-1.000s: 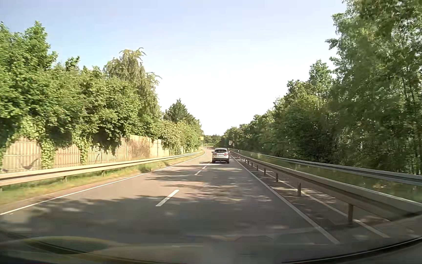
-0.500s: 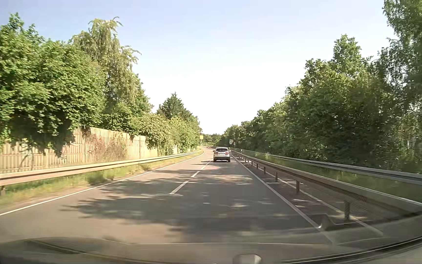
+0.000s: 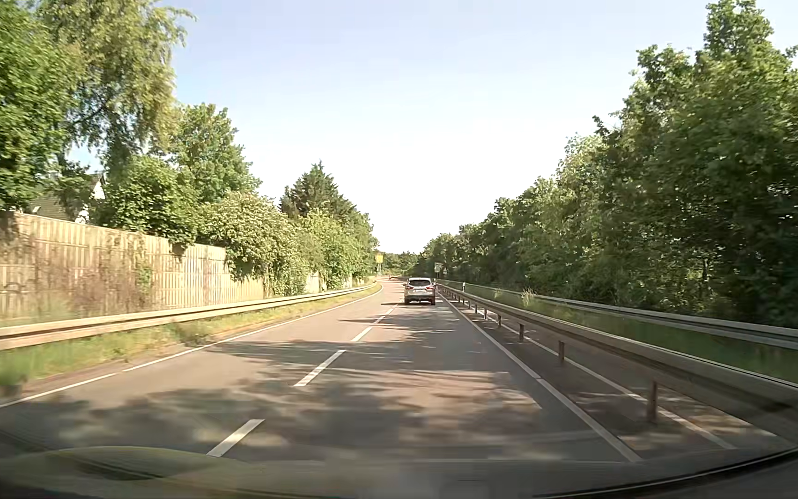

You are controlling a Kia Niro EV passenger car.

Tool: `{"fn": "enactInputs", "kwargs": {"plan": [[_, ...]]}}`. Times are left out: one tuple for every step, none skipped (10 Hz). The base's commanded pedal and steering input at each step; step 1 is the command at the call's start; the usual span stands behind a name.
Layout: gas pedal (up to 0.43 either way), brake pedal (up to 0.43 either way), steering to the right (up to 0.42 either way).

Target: Follow the waypoints while adhering to traffic rules and regulations

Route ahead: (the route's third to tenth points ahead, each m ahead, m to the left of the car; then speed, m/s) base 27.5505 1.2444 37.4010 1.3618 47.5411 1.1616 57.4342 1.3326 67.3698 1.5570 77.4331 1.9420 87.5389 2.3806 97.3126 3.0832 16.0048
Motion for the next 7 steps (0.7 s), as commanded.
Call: {"fn": "enactInputs", "kwargs": {"plan": [[0.118,0.03,0.001],[0.118,0.03,0.001],[0.118,0.03,0.001],[0.118,0.03,0.001],[0.118,0.03,0.001],[0.118,0.03,0.001],[0.118,0.03,0.001]]}}
